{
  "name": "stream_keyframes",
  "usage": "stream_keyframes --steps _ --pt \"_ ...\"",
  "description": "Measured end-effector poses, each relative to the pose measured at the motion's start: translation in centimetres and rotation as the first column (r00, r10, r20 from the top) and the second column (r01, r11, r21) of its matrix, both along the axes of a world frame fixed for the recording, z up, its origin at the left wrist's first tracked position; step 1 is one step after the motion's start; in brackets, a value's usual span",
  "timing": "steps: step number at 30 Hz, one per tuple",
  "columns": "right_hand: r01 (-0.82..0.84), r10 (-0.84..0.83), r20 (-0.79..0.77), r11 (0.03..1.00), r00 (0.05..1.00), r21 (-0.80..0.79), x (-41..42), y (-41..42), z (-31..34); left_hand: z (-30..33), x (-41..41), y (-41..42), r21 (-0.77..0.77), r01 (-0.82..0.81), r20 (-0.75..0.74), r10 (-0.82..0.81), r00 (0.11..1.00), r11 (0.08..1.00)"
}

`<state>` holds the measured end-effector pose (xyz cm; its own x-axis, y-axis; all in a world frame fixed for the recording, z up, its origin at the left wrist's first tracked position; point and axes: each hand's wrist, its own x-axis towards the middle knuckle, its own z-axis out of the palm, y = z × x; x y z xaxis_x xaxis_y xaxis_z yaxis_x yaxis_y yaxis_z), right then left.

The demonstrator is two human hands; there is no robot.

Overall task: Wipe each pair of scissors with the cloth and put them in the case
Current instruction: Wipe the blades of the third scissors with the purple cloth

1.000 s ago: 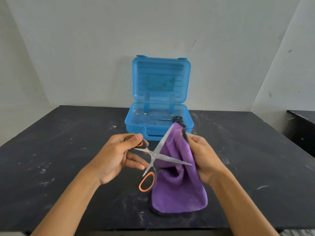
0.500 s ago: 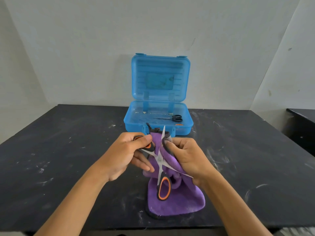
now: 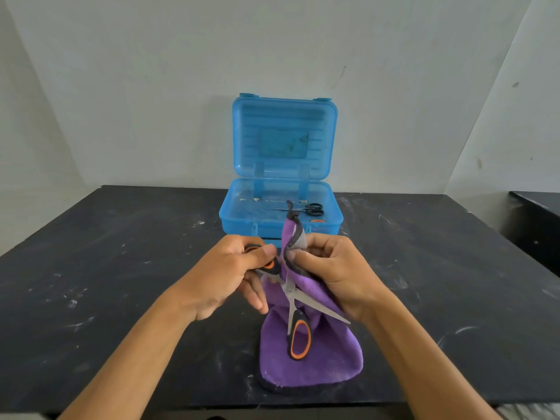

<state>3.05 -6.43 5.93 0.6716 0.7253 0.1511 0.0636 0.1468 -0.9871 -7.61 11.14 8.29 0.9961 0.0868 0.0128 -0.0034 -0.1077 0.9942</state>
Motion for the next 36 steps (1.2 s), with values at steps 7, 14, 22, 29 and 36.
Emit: stream_keyframes --steps 7,14,22,29,36 --pt "0.112 -0.112 -0.009 0.993 0.994 0.048 0.0 0.9 0.2 0.0 0.2 -0.1 0.048 -0.030 -0.017 0.031 0.999 0.998" --pt "0.259 -0.250 -0.104 0.963 0.963 0.074 1.3 1.2 1.4 -0.8 0.1 0.1 0.064 -0.018 -0.040 0.020 0.999 0.998" --pt "0.357 -0.352 -0.065 0.929 0.934 0.102 4.3 -1.4 0.1 -1.1 -0.2 1.5 -0.094 -0.155 0.049 0.160 0.986 0.983" --pt "0.627 -0.437 0.546 0.746 0.715 -0.224 6.8 -3.8 -1.6 -1.3 1.0 1.2 -0.246 -0.346 0.060 0.371 0.927 0.905" --pt "0.752 -0.347 0.683 0.455 0.643 -0.476 5.4 -4.0 -3.2 -2.0 1.9 0.6 -0.428 -0.452 0.024 0.509 0.860 0.783"
